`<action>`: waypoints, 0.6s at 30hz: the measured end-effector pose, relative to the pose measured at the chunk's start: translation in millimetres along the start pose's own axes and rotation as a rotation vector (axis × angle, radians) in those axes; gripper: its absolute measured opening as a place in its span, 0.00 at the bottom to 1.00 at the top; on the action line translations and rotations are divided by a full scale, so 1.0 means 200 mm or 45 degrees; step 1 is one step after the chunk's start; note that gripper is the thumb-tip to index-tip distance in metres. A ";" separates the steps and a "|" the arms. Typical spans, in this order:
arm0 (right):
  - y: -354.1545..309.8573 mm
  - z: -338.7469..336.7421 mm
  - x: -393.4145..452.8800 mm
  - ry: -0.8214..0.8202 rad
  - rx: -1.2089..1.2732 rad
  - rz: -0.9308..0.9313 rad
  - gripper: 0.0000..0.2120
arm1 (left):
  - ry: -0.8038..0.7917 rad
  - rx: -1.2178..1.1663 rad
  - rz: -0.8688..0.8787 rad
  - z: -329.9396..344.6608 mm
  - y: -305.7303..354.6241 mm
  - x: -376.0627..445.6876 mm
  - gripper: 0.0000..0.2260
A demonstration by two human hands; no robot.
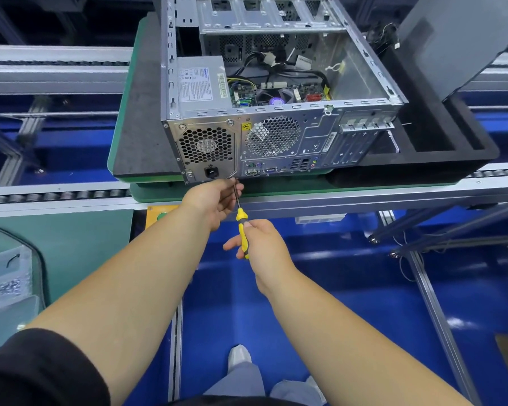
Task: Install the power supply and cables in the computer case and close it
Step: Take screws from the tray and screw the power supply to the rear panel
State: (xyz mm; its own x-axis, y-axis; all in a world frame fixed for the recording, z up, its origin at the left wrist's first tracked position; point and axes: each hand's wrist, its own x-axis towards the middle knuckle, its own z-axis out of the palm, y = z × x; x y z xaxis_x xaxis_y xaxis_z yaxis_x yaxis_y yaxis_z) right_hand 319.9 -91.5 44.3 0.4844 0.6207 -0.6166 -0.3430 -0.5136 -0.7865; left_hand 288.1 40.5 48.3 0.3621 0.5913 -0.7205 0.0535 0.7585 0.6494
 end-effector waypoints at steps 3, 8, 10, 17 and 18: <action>0.01 0.01 0.00 0.032 0.152 0.045 0.12 | -0.017 -0.005 0.001 0.00 0.00 -0.01 0.04; -0.03 -0.01 0.01 0.057 0.287 0.178 0.07 | -0.052 0.006 0.018 -0.02 -0.01 -0.02 0.06; -0.04 -0.01 0.01 0.051 0.359 0.250 0.07 | -0.067 0.037 0.030 -0.02 -0.02 -0.02 0.08; -0.04 -0.02 0.01 0.022 0.472 0.308 0.20 | -0.049 0.130 0.054 -0.02 -0.02 -0.03 0.07; -0.04 -0.02 0.01 0.028 0.487 0.315 0.19 | -0.046 0.128 0.044 -0.02 -0.02 -0.03 0.06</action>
State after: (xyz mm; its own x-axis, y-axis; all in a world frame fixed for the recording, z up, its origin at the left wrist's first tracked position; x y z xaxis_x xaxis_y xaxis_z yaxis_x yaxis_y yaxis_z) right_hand 326.4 -88.1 49.2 0.3656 0.4920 -0.7901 -0.7213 -0.3867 -0.5746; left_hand 282.6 35.4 49.1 0.3983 0.6053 -0.6892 0.1330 0.7053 0.6963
